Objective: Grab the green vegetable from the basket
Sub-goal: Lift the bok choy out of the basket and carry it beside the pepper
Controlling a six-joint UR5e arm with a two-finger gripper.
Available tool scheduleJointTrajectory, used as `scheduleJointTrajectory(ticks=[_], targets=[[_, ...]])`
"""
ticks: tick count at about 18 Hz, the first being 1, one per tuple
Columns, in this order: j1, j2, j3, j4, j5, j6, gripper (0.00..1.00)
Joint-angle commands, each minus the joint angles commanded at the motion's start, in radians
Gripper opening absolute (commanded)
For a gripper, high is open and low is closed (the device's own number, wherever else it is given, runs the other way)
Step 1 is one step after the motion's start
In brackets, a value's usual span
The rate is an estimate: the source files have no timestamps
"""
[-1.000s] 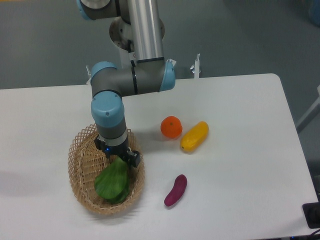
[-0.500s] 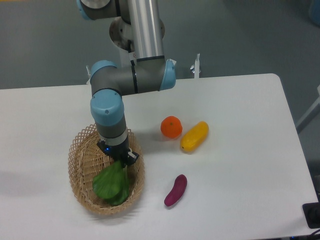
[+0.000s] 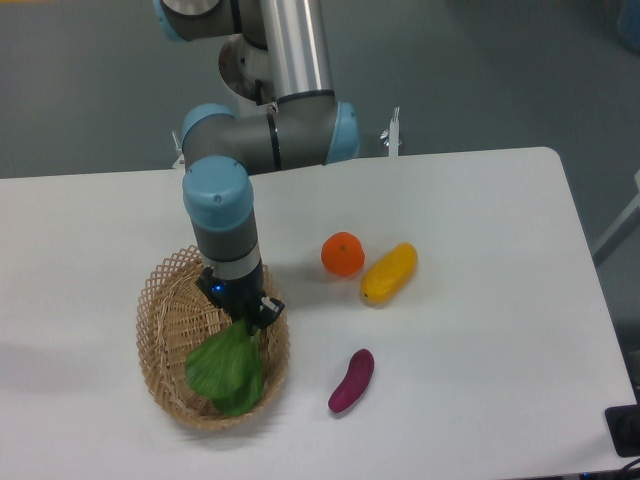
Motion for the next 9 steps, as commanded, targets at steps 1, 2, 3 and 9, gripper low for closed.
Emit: scheduleJointTrajectory(ticks=[1, 2, 3, 9], targets=[[0.017, 0.011, 0.011, -0.002, -0.015, 0.008, 0.33], [0.037, 0.018, 0.021, -0.002, -0.031, 0.014, 0.33], [0.055, 0.02, 0.032, -0.002, -0.043, 0.022, 0.33], [0.19, 0.025, 0.11, -0.112, -0.052, 0.17, 0.33]])
